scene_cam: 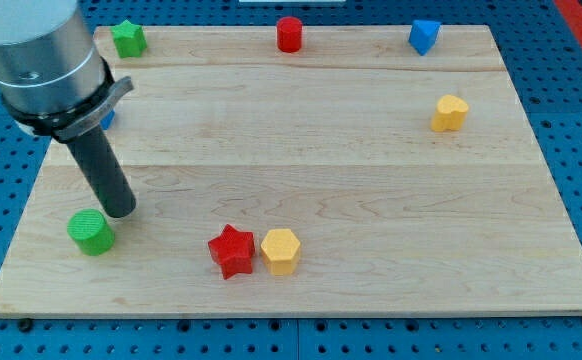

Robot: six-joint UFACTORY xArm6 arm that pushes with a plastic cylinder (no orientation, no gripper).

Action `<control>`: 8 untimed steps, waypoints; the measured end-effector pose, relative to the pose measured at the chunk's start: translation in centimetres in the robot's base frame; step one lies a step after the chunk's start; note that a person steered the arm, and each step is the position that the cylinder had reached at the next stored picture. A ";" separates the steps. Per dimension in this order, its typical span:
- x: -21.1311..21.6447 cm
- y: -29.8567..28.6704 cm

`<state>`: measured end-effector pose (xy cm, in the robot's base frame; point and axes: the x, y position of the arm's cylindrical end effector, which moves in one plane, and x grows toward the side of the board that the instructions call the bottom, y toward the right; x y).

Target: Move the yellow hexagon to the bottom right of the board

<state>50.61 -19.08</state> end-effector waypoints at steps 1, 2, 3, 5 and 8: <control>0.9 -0.9; 1.4 -0.9; 1.4 -0.9; -0.5 0.9; -2.4 3.6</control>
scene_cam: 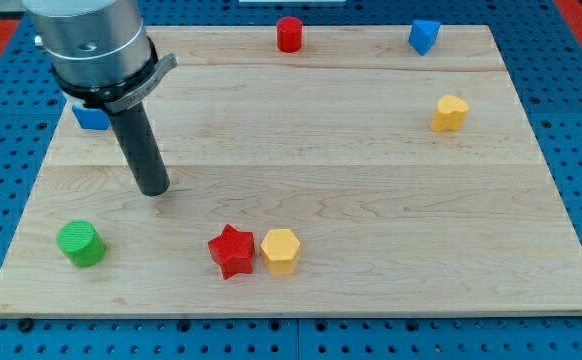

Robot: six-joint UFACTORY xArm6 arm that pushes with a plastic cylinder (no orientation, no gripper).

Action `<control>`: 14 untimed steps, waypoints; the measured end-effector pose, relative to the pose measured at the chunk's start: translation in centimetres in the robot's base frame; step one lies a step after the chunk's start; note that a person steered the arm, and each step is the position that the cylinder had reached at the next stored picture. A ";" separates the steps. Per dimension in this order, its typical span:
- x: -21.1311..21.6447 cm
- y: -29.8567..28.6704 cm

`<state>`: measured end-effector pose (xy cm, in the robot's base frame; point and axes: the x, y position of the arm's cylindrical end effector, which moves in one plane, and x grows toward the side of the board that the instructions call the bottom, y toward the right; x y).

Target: Move the yellow hexagon to the bottom right of the board

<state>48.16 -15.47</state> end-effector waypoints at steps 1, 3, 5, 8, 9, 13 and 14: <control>1.5 0.2; 3.0 0.7; 2.8 0.7; -1.5 1.9; -5.0 6.7; 7.2 27.3; 10.2 21.9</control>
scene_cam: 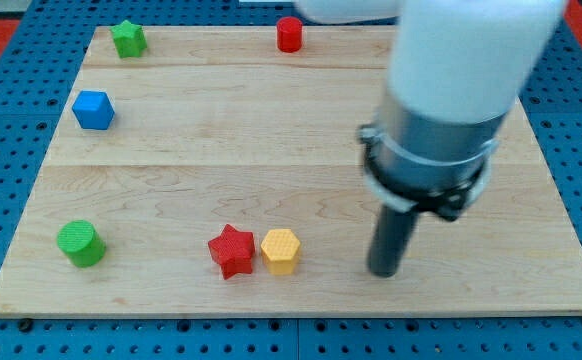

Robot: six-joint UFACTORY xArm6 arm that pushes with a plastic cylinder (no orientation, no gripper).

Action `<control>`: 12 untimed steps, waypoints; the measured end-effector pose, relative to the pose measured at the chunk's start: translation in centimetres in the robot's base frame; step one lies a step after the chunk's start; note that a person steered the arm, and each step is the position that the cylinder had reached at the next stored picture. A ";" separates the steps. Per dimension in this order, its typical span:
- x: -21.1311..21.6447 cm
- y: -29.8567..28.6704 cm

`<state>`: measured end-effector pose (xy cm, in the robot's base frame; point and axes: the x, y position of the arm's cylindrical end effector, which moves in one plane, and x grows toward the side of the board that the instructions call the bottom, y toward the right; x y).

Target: Move the yellow hexagon to the bottom right of the board

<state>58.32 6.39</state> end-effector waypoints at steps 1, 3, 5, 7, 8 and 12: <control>0.9 -5.3; 1.4 -11.5; -2.2 -3.9; -2.1 -3.2; -2.1 -5.7; -7.5 -11.0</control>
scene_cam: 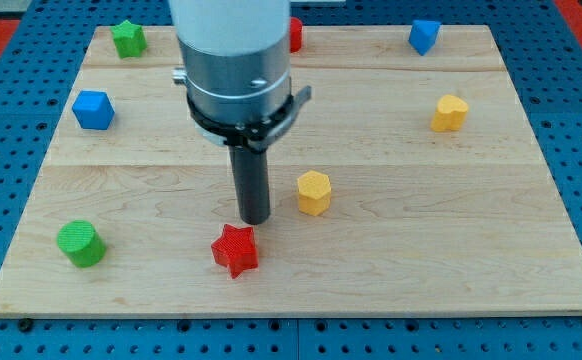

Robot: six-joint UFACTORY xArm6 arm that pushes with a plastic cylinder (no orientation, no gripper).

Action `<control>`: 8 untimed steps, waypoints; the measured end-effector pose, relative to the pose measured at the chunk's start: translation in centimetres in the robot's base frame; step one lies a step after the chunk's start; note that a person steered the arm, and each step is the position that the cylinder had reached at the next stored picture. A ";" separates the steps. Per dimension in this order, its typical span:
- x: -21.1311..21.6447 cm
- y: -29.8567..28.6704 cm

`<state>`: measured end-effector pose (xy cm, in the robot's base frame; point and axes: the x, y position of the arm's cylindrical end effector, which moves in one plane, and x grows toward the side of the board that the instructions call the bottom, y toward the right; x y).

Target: Move the yellow hexagon to the bottom right of the board

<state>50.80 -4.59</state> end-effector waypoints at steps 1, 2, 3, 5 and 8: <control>-3.2 1.1; -3.8 5.4; -1.4 11.4; -0.7 7.4; 1.9 15.2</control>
<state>52.66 10.63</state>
